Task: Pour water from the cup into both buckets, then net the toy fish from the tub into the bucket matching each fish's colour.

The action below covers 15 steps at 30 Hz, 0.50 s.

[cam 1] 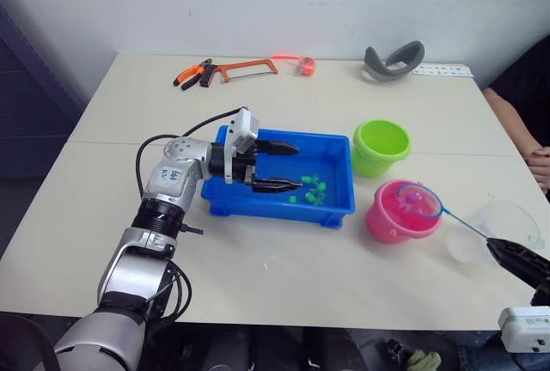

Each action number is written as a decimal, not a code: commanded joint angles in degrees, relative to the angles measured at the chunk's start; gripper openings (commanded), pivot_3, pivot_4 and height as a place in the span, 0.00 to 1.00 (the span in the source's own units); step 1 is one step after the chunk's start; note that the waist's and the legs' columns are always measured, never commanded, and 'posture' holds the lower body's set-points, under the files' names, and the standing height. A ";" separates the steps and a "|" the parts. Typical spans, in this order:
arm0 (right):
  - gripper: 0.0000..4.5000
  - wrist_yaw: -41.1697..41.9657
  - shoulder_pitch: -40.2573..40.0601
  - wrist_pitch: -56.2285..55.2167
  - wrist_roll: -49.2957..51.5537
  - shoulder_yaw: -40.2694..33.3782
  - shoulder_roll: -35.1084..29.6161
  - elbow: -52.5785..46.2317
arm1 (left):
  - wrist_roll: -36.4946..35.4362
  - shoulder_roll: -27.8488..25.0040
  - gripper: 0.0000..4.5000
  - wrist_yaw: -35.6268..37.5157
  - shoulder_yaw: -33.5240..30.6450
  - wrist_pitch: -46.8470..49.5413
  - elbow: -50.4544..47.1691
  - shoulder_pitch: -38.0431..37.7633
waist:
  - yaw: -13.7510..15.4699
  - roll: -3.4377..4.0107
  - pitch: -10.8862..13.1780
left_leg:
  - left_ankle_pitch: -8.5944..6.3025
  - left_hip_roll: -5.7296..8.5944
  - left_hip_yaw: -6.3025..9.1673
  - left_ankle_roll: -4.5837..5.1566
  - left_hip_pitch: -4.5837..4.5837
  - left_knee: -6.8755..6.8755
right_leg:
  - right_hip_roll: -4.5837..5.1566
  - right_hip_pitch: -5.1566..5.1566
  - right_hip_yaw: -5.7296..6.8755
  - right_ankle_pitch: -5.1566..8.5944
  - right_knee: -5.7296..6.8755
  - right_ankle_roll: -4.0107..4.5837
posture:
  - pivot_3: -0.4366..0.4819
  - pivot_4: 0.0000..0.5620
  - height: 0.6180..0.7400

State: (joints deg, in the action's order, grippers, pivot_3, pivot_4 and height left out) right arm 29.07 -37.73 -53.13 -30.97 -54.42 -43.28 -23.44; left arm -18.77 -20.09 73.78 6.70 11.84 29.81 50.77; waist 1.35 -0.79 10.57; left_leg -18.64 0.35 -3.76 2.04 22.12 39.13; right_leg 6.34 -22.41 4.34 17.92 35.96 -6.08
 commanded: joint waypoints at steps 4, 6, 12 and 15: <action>0.00 -3.56 0.90 -2.71 -3.51 -1.16 -0.45 1.06 | -0.36 0.38 1.00 -0.59 -1.25 -0.52 -0.83 1.64 | 0.11 0.00 0.00 | 0.00 0.00 0.01 0.00 0.00 0.01 | 0.00 0.00 0.01 0.00 0.00 0.00 | 0.48 0.27 1.00; 0.00 -4.47 0.77 -3.91 -4.84 -0.80 -0.07 0.98 | -0.37 0.51 1.00 -0.68 -1.25 -0.65 -0.70 1.73 | 0.11 0.00 0.00 | 0.00 0.00 0.03 -0.01 0.01 0.01 | -0.01 0.00 0.01 0.00 0.00 0.01 | 0.48 0.27 1.00; 0.00 -4.80 1.61 1.87 0.76 -1.45 -0.69 4.14 | -0.42 0.51 1.00 -0.75 -1.43 -0.86 -0.53 1.76 | 0.02 0.00 0.00 | 0.01 0.00 -0.01 -0.01 -0.02 0.03 | -0.01 0.01 -0.01 0.00 0.00 0.01 | 0.48 0.27 1.00; 0.00 -1.62 1.06 10.59 15.63 1.39 -0.55 1.89 | -0.19 -0.07 1.00 -0.71 -1.52 -0.91 -0.40 1.28 | -0.03 0.00 0.00 | 0.01 -0.01 0.00 -0.01 -0.02 0.03 | 0.00 0.01 -0.01 0.00 0.00 0.01 | 0.48 0.27 1.00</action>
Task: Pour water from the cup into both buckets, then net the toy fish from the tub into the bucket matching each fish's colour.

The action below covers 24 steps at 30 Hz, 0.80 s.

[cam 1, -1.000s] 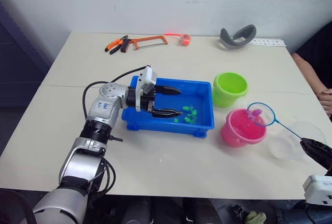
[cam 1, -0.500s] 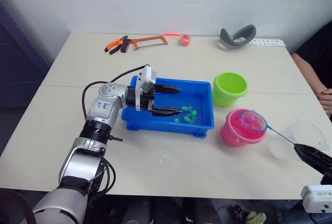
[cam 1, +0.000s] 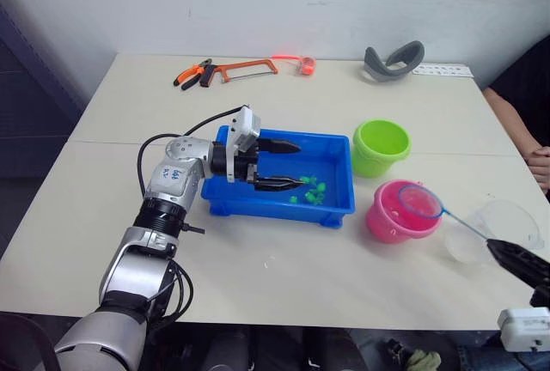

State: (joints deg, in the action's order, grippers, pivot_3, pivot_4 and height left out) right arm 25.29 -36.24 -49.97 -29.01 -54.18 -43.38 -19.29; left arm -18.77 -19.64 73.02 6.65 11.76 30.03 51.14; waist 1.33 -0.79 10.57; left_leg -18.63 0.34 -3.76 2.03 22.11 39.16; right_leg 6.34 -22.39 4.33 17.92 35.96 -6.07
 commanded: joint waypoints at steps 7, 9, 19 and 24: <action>0.00 8.39 9.08 39.45 42.73 8.48 -7.02 -12.08 | 1.42 -5.35 1.00 0.39 -1.66 -1.67 -0.99 -2.10 | -0.64 0.01 0.00 | 0.00 -0.04 0.02 0.01 -0.06 0.01 | 0.12 0.05 -0.01 0.00 0.04 0.00 | 0.48 0.27 1.00; 0.00 8.93 13.95 48.39 49.26 12.75 -10.01 -13.94 | 1.93 -7.21 1.00 0.49 -1.61 -2.04 -1.77 -3.36 | -0.97 0.01 0.00 | 0.00 -0.08 0.04 0.00 -0.07 0.01 | 0.20 0.05 0.00 0.00 0.07 0.00 | 0.48 0.27 1.00; 0.00 14.59 32.85 57.35 45.33 34.80 -16.89 -11.36 | 1.71 -12.19 1.00 -0.18 -2.59 -0.02 -8.99 -8.83 | 0.24 0.01 0.00 | -0.03 0.06 0.16 0.13 0.18 0.10 | 0.16 0.01 0.22 -0.02 0.02 -0.03 | 0.48 0.27 1.00; 0.00 17.42 39.60 52.94 38.86 43.88 -16.06 -5.75 | 0.87 -13.33 1.00 -1.71 -3.41 3.21 -15.50 -12.76 | 0.01 0.01 0.00 | -0.03 0.07 0.14 0.17 0.17 0.12 | 0.17 0.01 0.20 -0.04 0.02 -0.06 | 0.48 0.27 1.00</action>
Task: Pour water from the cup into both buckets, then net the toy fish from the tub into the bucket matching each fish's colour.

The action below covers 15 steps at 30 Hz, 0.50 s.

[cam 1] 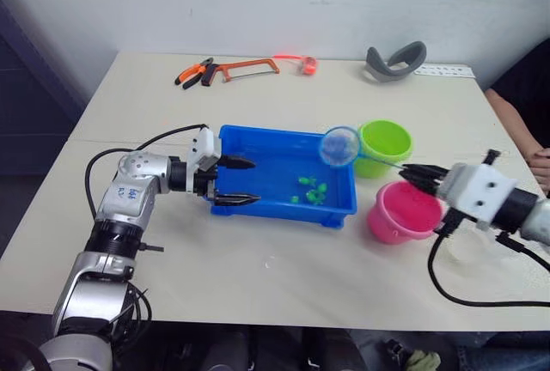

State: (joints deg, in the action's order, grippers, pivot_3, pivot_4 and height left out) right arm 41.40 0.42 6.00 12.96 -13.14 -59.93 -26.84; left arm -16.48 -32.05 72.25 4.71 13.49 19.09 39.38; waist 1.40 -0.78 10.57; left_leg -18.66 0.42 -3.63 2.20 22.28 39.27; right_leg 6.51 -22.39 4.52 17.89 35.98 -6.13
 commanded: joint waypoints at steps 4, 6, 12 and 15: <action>0.00 1.58 8.54 -7.03 -10.67 8.97 0.77 6.78 | -1.69 -1.20 1.00 -2.39 -2.09 3.03 -7.15 -2.56 | -0.20 0.00 0.00 | 0.01 -0.03 -0.03 -0.01 0.00 0.00 | -0.02 -0.03 0.01 0.00 0.01 0.00 | 0.48 0.27 1.00; 0.00 1.88 10.29 -8.47 -12.82 10.51 1.07 8.09 | -1.90 -1.28 1.00 -2.77 -2.23 3.67 -8.22 -3.05 | -0.10 0.00 0.00 | 0.01 -0.03 -0.05 -0.01 0.00 0.00 | -0.02 -0.03 0.02 0.00 0.01 0.00 | 0.48 0.27 1.00; 0.00 2.51 12.58 -15.65 -20.54 13.50 0.19 11.64 | -1.99 -1.11 1.00 -3.49 -2.77 4.69 -9.32 -3.23 | -0.05 0.00 0.00 | 0.01 -0.03 -0.04 -0.02 0.01 0.00 | -0.03 -0.03 0.06 0.00 0.00 0.00 | 0.48 0.27 1.00; 0.00 2.70 13.14 -18.45 -23.08 14.01 0.03 13.01 | -2.10 -0.98 1.00 -3.74 -2.83 4.84 -9.26 -3.00 | -0.15 0.00 0.00 | 0.01 -0.03 -0.05 -0.02 0.00 0.00 | -0.04 -0.03 0.06 0.00 0.01 0.00 | 0.48 0.27 1.00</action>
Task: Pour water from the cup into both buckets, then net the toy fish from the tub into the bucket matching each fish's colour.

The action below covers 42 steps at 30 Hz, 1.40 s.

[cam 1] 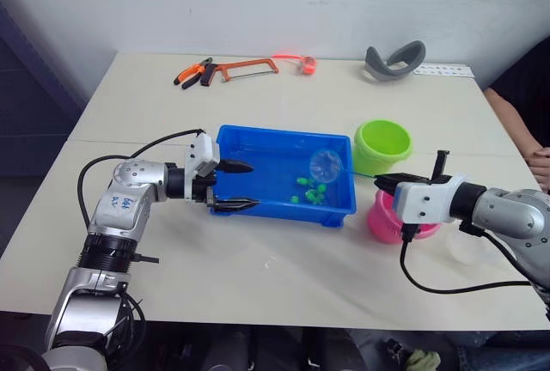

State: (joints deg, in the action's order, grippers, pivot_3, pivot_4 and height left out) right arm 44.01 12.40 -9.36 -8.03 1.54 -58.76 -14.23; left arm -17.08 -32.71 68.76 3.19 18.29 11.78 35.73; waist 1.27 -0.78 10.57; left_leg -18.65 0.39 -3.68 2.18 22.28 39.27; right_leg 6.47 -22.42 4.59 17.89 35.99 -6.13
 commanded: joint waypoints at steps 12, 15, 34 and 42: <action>0.00 -0.11 5.82 -10.25 -9.53 0.26 -0.88 5.67 | -2.00 0.78 1.00 -1.02 -0.91 -0.16 -1.62 0.86 | -0.08 0.00 0.00 | 0.01 -0.01 -0.03 -0.01 0.00 0.00 | 0.00 -0.01 0.02 0.00 0.00 0.00 | 0.48 0.27 1.00; 0.00 0.42 6.19 -13.02 -11.39 1.11 -1.99 6.76 | -2.10 0.94 1.00 -1.17 -0.96 -0.01 -1.70 0.89 | -0.06 0.00 0.00 | 0.01 -0.03 -0.02 -0.03 -0.01 0.00 | -0.01 -0.01 0.02 0.00 0.01 0.00 | 0.48 0.27 1.00; 0.00 7.81 1.07 -7.24 1.43 -2.52 -2.88 0.92 | -2.89 1.80 1.00 -1.86 -1.46 0.00 -0.38 1.69 | 0.02 0.00 0.00 | 0.01 -0.03 -0.02 -0.03 -0.01 0.00 | 0.01 0.01 0.04 0.00 0.00 0.00 | 0.48 0.27 1.00; 0.00 10.58 0.65 -6.74 1.87 -1.88 -4.40 0.14 | -2.86 1.76 1.00 -1.34 -1.36 -0.15 -0.20 1.72 | 0.03 0.00 0.00 | 0.01 -0.03 -0.02 -0.03 -0.01 0.00 | 0.00 0.00 0.05 0.00 -0.01 0.00 | 0.48 0.27 1.00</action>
State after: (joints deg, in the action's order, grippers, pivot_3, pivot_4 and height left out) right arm 53.69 13.02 -15.95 -7.50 1.29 -62.18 -12.82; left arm -18.64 -30.84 67.11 2.89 18.68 12.15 36.64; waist 1.30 -0.78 10.57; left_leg -18.64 0.36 -3.70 2.15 22.27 39.27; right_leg 6.48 -22.41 4.64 17.89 35.98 -6.13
